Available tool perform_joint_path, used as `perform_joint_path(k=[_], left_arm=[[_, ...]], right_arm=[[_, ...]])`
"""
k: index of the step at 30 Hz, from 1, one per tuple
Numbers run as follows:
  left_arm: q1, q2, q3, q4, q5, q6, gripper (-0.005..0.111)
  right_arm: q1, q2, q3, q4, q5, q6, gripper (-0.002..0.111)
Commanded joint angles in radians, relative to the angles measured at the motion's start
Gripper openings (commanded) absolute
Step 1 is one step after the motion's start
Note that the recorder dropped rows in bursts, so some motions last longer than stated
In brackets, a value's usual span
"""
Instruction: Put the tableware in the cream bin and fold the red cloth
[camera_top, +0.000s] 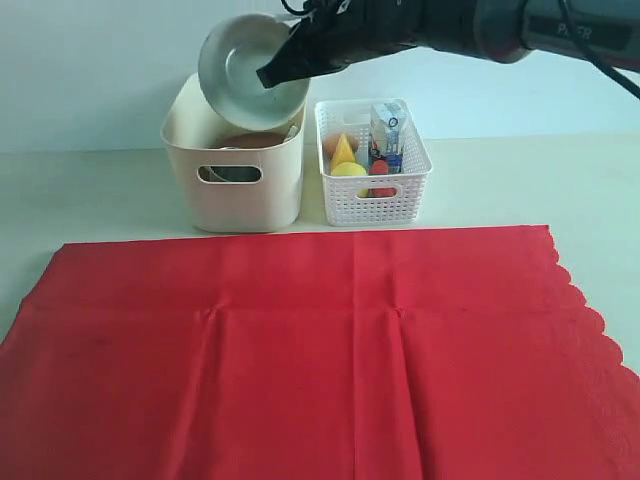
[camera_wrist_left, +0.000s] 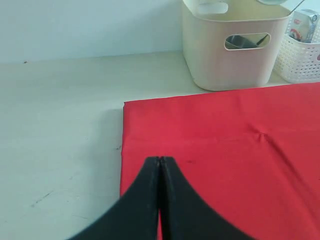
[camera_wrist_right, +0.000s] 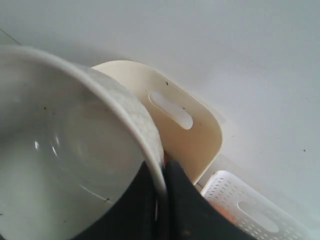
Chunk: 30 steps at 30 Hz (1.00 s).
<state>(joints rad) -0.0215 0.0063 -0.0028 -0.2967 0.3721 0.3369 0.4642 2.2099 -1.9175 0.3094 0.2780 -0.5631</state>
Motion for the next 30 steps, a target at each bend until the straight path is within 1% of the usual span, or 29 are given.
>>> perform_joint_path(k=[1,3,8,11,12,16,19,25,30], left_arm=[[0.003,-0.006,0.003,-0.002,-0.004,-0.002,0.000],[0.003,-0.006,0.003,-0.002,-0.004,-0.002,0.000],[0.003,-0.006,0.003,-0.002,-0.004,-0.002,0.000],[0.003,-0.006,0.003,-0.002,-0.004,-0.002,0.000],[0.003,-0.006,0.003,-0.002,-0.004,-0.002,0.000],[0.003,-0.006,0.003,-0.002,-0.004,-0.002,0.000],[0.003,-0.006,0.003,-0.002,-0.004,-0.002,0.000],[0.003,-0.006,0.003,-0.002,-0.004,-0.002,0.000],[0.003,-0.006,0.003,-0.002,-0.004,-0.002,0.000]], right_arm=[[0.001,0.027,0.009,0.003,-0.042,-0.018,0.001],[0.001,0.042,0.005,0.003,-0.044,-0.018,0.009],[0.001,0.048,0.005,0.003,-0.042,-0.014,0.041],[0.001,0.025,0.005,0.003,-0.025,-0.010,0.054],[0.001,0.013,0.005,0.003,-0.014,-0.010,0.056],[-0.001,-0.052,0.005,0.003,0.083,-0.005,0.056],[-0.007,-0.103,0.005,-0.031,0.166,0.049,0.054],[-0.009,-0.188,0.005,-0.192,0.336,0.276,0.049],[-0.009,-0.221,0.007,-0.309,0.431,0.455,0.046]])
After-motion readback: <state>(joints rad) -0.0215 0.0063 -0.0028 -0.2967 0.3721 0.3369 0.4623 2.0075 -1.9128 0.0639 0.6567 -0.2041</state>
